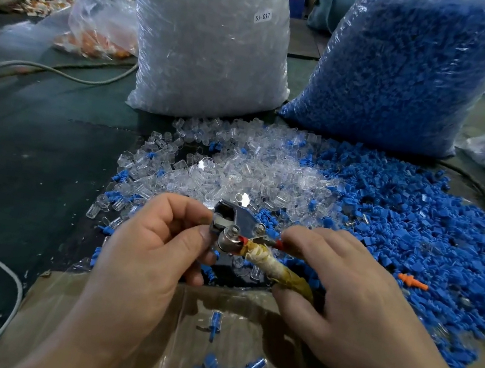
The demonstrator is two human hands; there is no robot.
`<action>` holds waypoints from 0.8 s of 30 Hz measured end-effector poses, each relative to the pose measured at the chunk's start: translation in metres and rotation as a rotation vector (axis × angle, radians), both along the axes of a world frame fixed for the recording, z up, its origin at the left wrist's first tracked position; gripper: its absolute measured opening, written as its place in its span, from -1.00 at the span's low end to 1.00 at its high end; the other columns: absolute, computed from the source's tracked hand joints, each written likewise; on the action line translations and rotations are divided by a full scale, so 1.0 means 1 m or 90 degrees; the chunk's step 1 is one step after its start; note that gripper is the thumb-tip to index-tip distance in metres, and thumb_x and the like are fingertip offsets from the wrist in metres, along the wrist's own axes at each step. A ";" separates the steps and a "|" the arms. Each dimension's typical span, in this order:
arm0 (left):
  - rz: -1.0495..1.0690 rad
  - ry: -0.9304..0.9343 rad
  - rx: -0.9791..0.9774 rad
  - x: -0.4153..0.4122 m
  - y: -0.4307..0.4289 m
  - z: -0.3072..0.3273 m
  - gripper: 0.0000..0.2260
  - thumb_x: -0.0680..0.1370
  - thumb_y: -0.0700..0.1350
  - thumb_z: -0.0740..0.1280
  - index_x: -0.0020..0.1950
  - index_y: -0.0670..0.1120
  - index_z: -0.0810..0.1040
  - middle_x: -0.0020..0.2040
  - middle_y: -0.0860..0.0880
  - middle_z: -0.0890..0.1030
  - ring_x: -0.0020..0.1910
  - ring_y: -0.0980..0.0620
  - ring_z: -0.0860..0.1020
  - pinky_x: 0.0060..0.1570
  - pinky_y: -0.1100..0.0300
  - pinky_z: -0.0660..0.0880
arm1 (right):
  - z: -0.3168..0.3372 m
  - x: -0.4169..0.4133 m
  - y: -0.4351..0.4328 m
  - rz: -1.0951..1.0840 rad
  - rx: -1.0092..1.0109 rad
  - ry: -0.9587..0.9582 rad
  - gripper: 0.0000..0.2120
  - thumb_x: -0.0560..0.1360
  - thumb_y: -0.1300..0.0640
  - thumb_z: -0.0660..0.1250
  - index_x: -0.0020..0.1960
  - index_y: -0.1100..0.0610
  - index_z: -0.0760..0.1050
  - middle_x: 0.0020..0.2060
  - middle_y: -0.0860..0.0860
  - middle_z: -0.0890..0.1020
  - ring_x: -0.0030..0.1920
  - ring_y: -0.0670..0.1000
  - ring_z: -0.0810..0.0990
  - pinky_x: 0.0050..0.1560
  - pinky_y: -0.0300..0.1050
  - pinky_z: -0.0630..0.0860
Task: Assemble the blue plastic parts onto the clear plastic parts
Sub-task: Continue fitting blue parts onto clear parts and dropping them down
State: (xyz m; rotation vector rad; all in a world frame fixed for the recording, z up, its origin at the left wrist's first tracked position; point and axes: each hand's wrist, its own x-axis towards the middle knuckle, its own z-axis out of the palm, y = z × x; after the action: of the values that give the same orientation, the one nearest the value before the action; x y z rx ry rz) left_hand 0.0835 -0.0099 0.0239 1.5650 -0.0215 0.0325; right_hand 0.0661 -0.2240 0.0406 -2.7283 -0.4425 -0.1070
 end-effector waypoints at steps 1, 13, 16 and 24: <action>0.001 -0.001 -0.002 -0.001 -0.001 0.001 -0.84 0.34 0.01 0.35 -0.12 0.11 0.66 -0.26 -0.09 0.68 -0.38 0.06 0.59 -0.43 0.26 0.53 | 0.001 0.000 0.000 0.001 -0.011 -0.002 -0.49 0.41 -0.32 0.05 0.32 -0.22 0.28 0.06 -0.27 0.44 0.09 -0.15 0.37 0.07 -0.18 0.41; 0.021 -0.008 -0.028 -0.006 -0.006 0.008 -0.86 0.35 -0.04 0.35 -0.14 0.10 0.66 -0.28 -0.06 0.67 -0.39 0.07 0.59 -0.46 0.25 0.53 | 0.009 -0.001 0.005 -0.026 0.014 -0.011 -0.51 0.36 -0.34 0.10 0.19 -0.19 0.47 -0.14 -0.24 0.53 -0.10 -0.15 0.46 -0.09 -0.16 0.48; 0.054 -0.022 0.029 -0.001 -0.002 0.003 -0.82 0.50 -0.17 0.41 -0.12 0.14 0.64 -0.30 -0.05 0.66 -0.40 0.08 0.58 -0.45 0.24 0.54 | 0.004 -0.001 0.002 -0.060 0.005 -0.015 -0.52 0.36 -0.34 0.14 0.21 -0.21 0.44 -0.07 -0.29 0.51 -0.04 -0.18 0.44 -0.07 -0.25 0.40; -0.035 0.059 0.170 -0.004 -0.007 -0.004 -0.76 0.48 -0.22 0.40 -0.14 0.16 0.63 -0.34 -0.08 0.64 -0.49 0.13 0.51 -0.49 0.31 0.49 | -0.009 0.019 -0.004 -0.200 -0.159 -0.008 -0.36 0.31 -0.40 0.01 0.27 -0.14 0.41 0.03 -0.11 0.51 0.08 0.02 0.38 0.11 0.01 0.33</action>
State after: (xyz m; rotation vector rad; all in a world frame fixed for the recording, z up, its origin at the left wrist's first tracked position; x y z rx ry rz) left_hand 0.0798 -0.0166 0.0195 1.8303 0.0042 -0.0905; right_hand 0.0853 -0.2275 0.0318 -3.0260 -0.0270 -0.1605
